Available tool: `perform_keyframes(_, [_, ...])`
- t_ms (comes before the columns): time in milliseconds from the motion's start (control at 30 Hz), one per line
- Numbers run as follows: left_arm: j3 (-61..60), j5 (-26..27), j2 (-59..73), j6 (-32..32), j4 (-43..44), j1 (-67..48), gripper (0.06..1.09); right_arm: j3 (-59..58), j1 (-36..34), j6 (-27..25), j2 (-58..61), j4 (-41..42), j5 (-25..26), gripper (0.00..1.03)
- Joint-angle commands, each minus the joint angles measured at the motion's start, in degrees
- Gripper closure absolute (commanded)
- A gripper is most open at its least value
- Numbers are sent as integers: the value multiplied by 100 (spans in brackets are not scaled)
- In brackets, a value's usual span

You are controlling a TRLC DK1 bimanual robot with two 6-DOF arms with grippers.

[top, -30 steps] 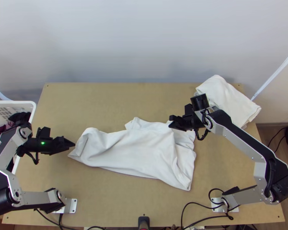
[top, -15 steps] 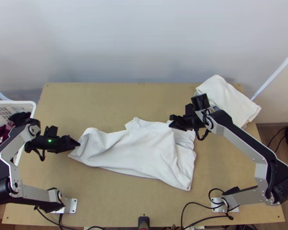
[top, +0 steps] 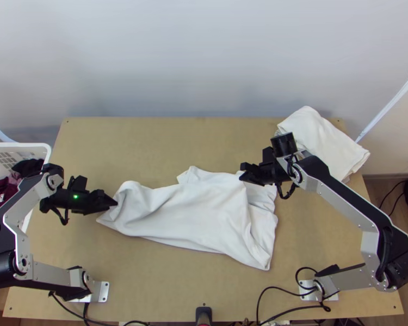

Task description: Fold the t-shirt

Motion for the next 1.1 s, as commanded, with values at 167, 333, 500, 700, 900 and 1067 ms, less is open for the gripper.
perform_keyframes(167, [-90, 11, -389, -404, 608, -6, 105, 45, 27, 82, -115, -7, 15, 100])
perform_keyframes(333, [-90, 11, -512, -431, 670, 29, 105, 80, -35, 135, -150, -7, 15, 100])
perform_keyframes(500, [200, 11, -785, -650, 634, 169, 105, 265, -193, 311, -202, -69, 139, 100])
perform_keyframes(700, [570, 2, -1435, -808, 670, 143, 105, 493, -193, 196, -325, -411, 666, 100])
perform_keyframes(900, [1132, -130, -1892, -1195, 968, 81, 105, 572, -193, -348, -580, -376, 1562, 100])
perform_keyframes(1067, [1510, -675, -2270, -1643, 1496, -209, 105, 801, -202, -779, -914, 274, 2160, 100])
